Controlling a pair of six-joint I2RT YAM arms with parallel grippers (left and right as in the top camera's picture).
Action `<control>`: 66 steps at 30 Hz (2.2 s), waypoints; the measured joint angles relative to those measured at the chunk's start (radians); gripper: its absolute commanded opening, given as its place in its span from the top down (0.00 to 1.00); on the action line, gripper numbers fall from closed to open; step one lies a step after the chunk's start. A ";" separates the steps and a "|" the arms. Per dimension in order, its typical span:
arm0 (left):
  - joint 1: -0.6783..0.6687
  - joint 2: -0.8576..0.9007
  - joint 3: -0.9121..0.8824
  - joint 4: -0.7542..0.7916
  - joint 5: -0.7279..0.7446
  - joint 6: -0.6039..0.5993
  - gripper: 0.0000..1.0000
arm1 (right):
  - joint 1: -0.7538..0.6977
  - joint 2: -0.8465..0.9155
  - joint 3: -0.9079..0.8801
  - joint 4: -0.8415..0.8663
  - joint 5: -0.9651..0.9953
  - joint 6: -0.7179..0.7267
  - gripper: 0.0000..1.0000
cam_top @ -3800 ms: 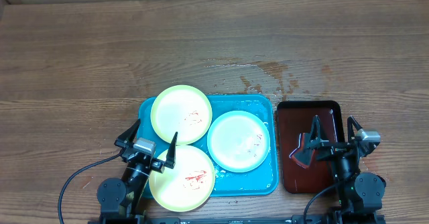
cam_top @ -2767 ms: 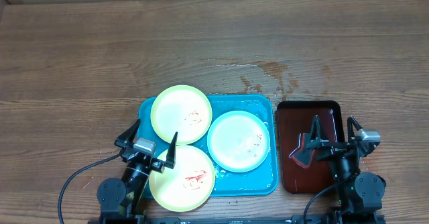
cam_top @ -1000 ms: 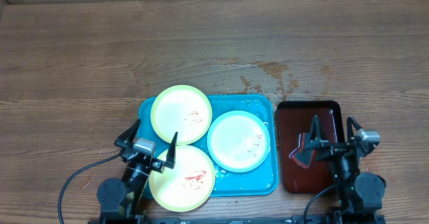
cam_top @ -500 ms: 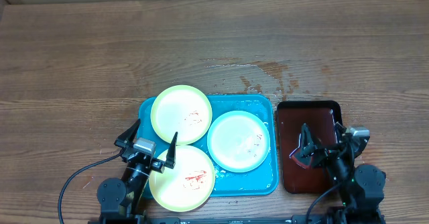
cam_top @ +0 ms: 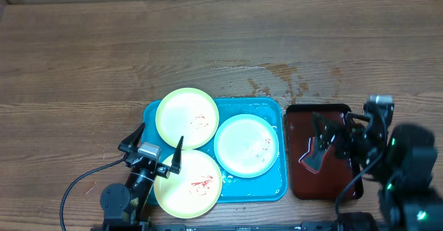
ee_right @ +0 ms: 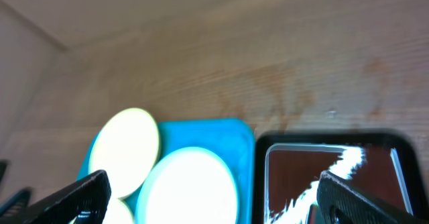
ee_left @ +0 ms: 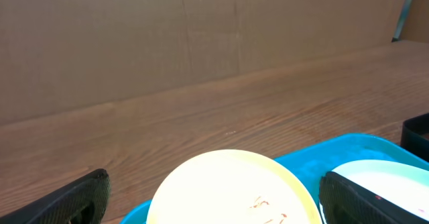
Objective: Clean dirty plates on tray and stack at the side
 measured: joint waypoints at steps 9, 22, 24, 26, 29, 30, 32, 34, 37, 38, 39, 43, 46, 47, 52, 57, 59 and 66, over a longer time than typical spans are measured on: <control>0.000 0.000 0.000 0.000 0.000 0.000 0.00 | 0.000 0.399 0.420 -0.457 -0.052 -0.070 0.00; 0.000 0.000 0.000 0.000 0.000 0.000 0.00 | 0.000 0.619 0.499 -0.621 -0.016 -0.099 0.00; 0.000 0.000 0.000 0.000 0.000 0.000 0.00 | 0.000 0.618 0.499 -0.621 -0.011 -0.101 0.00; 0.000 0.000 0.000 0.000 0.000 0.000 0.00 | 0.000 0.618 0.499 -0.621 -0.009 -0.101 0.00; 0.000 0.000 0.000 0.000 0.000 0.000 0.00 | 0.000 0.618 0.499 -0.620 -0.008 -0.101 0.00; 0.000 0.000 0.000 0.000 0.000 0.000 0.00 | 0.000 0.618 0.499 -0.620 -0.008 -0.101 0.00; 0.000 0.000 0.000 0.000 0.000 0.000 0.00 | 0.000 0.618 0.499 -0.617 -0.007 -0.101 0.00; 0.000 0.000 0.000 0.000 0.000 0.000 0.00 | 0.000 0.618 0.499 -0.612 -0.007 -0.101 0.00; 0.000 0.000 0.000 0.000 0.000 0.000 0.00 | 0.000 0.618 0.499 -0.612 -0.008 -0.101 0.00; 0.000 0.000 0.000 0.000 0.000 0.000 0.00 | 0.000 0.618 0.499 -0.612 -0.008 -0.101 0.00; 0.000 0.000 0.000 0.000 0.000 0.000 0.00 | 0.000 0.618 0.499 -0.612 -0.007 -0.101 0.00; 0.000 0.000 0.000 0.007 0.000 0.000 0.01 | 0.000 0.618 0.499 -0.620 -0.008 -0.101 0.00; 0.000 0.000 0.000 0.008 0.030 -0.005 0.01 | 0.000 0.618 0.499 -0.620 -0.008 -0.101 0.00; 0.000 0.000 0.000 0.008 0.051 -0.008 0.00 | 0.000 0.618 0.499 -0.621 -0.008 -0.100 0.00; 0.000 0.000 0.000 0.008 0.169 -0.055 0.00 | 0.000 0.618 0.499 -0.620 -0.014 -0.100 0.00; 0.000 0.000 0.018 -0.011 0.216 -0.094 0.00 | 0.000 0.618 0.499 -0.618 -0.019 -0.101 0.00; 0.000 0.004 0.049 -0.034 0.225 -0.104 0.00 | 0.000 0.618 0.499 -0.618 -0.019 -0.101 0.00; 0.000 0.199 0.243 -0.110 0.233 -0.111 0.00 | 0.000 0.618 0.499 -0.613 -0.023 -0.101 0.00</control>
